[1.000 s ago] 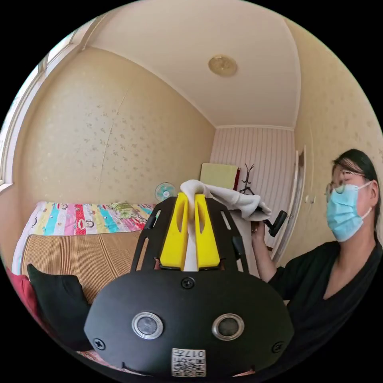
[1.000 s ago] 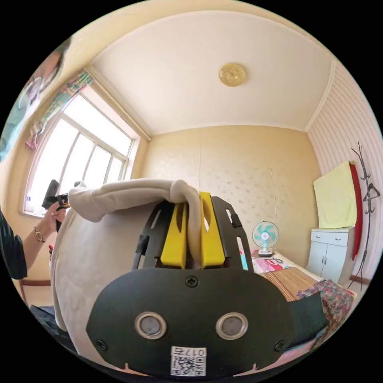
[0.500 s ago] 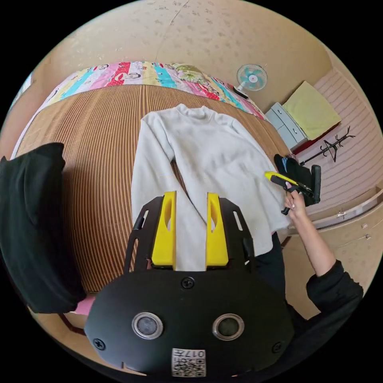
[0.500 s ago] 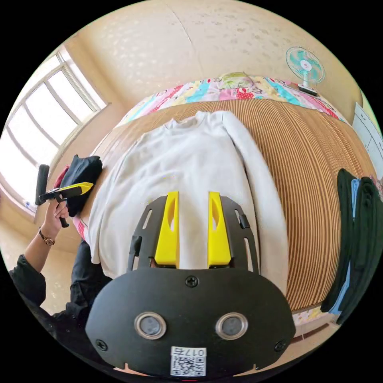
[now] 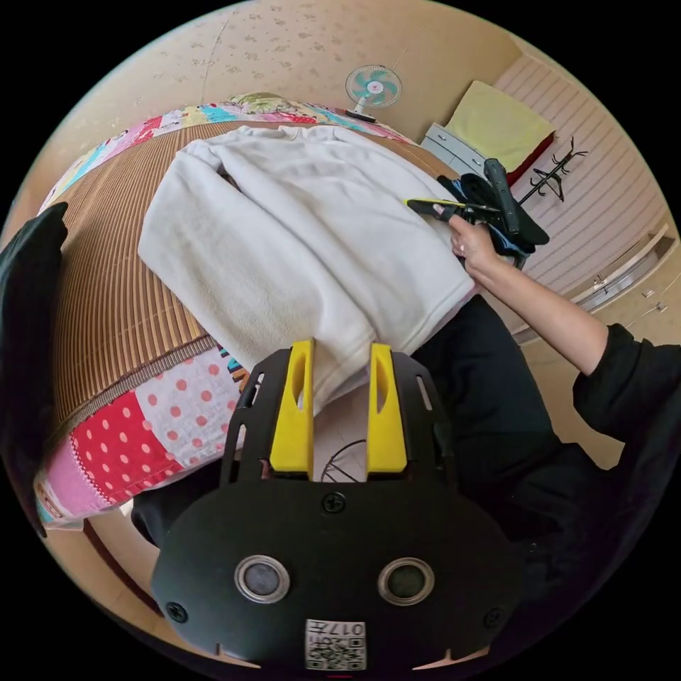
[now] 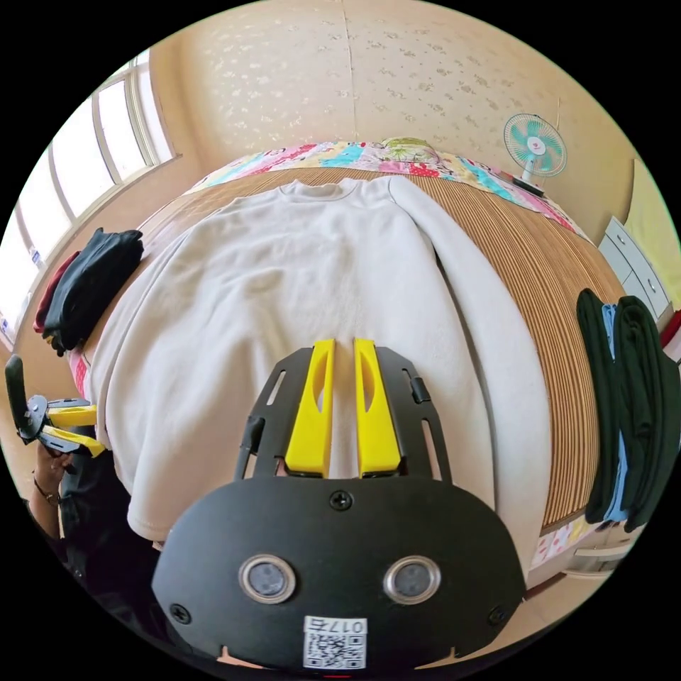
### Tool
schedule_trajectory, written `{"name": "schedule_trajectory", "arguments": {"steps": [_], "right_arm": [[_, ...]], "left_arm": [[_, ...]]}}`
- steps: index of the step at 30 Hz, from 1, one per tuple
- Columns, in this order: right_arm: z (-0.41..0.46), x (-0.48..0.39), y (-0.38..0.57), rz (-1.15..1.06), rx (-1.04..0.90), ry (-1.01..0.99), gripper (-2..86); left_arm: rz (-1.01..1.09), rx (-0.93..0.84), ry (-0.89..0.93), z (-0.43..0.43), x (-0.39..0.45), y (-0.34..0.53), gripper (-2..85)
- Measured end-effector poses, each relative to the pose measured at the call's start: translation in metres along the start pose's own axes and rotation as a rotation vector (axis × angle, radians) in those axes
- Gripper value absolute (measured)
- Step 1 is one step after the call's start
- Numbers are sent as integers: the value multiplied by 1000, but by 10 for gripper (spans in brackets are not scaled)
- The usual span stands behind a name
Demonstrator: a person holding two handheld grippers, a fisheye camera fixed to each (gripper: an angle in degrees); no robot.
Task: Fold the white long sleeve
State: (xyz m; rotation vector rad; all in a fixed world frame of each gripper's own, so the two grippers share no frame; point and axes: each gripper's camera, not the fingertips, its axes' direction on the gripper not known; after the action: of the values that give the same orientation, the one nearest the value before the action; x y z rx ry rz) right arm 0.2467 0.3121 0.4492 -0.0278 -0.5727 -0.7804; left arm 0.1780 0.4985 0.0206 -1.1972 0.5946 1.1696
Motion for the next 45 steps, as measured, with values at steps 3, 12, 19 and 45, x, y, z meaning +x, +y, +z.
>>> {"name": "schedule_trajectory", "arguments": {"steps": [3,12,19,45], "right_arm": [[-2,-5,7,-16,-1,38,33],[-21,23,29,34,7,-63,28],[-43,15,44,-3,16,28,25],[-211,93,83,99,-17,-94,25]], "left_arm": [[-44,40,153,-42,-44,4,30],[-680,1445,33,-305,-179,260,104],[-576,687,210,-183,-167,175,135],[-531,377,-122,-114,-82,232,-4]]}}
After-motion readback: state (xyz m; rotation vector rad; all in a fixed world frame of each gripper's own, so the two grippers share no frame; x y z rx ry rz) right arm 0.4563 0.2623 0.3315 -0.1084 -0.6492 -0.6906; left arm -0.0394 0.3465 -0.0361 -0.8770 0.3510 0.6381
